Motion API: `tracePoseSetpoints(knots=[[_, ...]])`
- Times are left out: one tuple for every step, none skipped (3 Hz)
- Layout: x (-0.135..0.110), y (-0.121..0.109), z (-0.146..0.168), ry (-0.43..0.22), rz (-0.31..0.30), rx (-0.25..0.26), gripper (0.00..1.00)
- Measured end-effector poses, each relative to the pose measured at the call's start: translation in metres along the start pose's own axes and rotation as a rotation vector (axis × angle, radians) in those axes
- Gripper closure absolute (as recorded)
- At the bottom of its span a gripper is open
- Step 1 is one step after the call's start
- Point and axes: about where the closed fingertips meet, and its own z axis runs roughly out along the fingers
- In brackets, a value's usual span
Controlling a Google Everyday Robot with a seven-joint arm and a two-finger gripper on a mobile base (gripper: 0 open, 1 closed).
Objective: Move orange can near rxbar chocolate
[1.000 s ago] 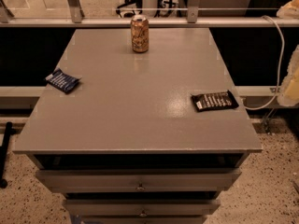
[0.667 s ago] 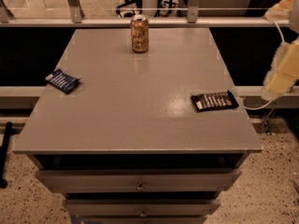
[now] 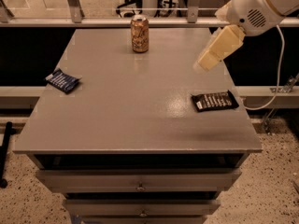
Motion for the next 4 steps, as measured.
tracePoseSetpoints(knots=[[0.0, 0.0, 0.0, 0.0, 0.0, 0.0, 0.0], [-0.006, -0.007, 0.032, -0.067, 0.055, 0.017, 0.0], [-0.02, -0.033, 0.088, -0.18, 0.143, 0.042, 0.0], [-0.037, -0.05, 0.131, -0.253, 0.195, 0.044, 0.0]])
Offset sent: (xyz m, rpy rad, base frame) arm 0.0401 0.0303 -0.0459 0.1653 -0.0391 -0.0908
